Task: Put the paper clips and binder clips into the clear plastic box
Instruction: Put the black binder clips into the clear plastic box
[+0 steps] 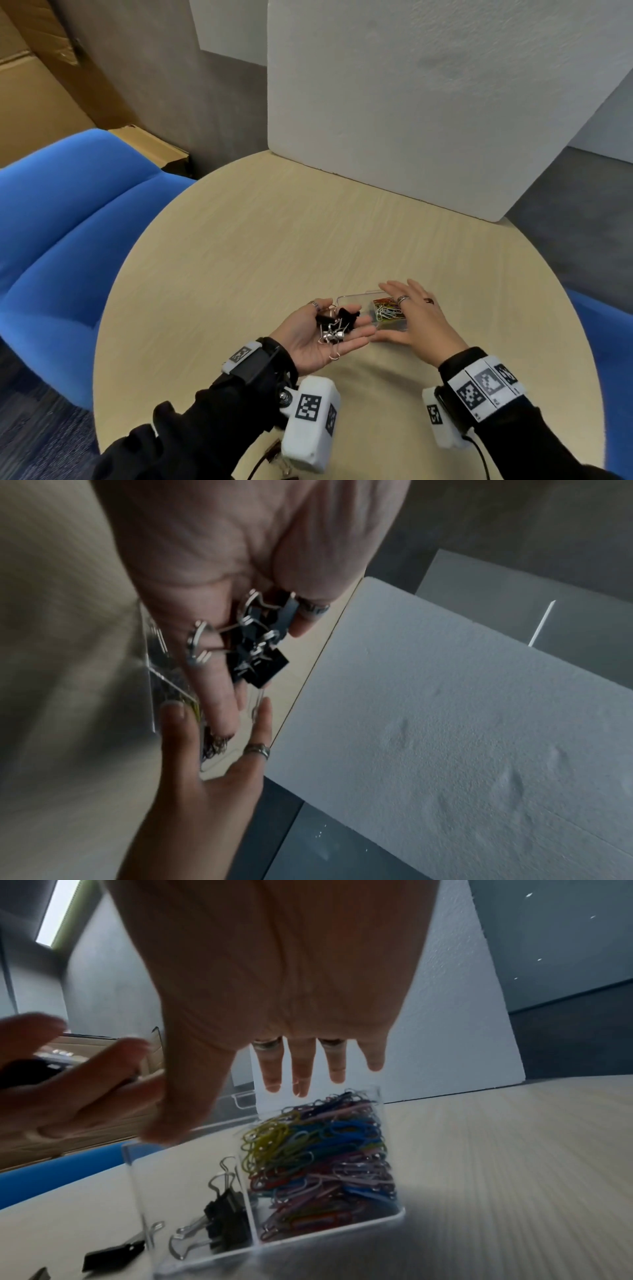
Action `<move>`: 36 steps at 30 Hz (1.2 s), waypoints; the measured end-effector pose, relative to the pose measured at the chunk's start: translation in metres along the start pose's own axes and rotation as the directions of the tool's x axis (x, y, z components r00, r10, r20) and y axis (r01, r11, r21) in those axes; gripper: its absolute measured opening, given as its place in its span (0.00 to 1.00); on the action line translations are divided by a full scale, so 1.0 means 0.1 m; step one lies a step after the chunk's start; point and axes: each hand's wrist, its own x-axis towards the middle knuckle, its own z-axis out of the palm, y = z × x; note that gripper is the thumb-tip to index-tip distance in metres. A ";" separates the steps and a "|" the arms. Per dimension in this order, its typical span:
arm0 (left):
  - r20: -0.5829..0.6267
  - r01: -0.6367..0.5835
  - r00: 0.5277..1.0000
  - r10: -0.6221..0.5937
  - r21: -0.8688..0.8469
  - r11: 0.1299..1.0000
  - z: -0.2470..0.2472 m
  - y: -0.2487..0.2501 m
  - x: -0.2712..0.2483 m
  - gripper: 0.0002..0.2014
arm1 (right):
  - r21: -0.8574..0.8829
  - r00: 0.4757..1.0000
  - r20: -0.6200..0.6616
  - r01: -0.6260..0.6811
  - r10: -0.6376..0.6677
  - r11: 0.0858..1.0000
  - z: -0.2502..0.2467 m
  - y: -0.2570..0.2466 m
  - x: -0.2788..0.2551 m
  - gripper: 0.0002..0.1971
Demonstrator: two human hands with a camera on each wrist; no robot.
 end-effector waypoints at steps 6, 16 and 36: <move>-0.080 0.020 0.997 -0.020 0.002 1.000 0.18 -0.02 0.19 0.25 | 0.036 0.999 -0.024 0.036 -0.035 0.999 0.03 0.08 0.03 0.36; -0.077 0.003 0.997 -0.005 -0.026 1.000 0.19 0.02 0.18 0.25 | 0.114 0.997 -0.067 0.046 -0.038 0.992 0.04 0.13 0.09 0.32; -0.061 0.093 0.886 0.460 0.994 -0.048 -0.39 0.29 -0.56 0.16 | 0.030 0.903 -0.297 0.334 -0.311 0.942 0.30 -0.38 -0.17 0.12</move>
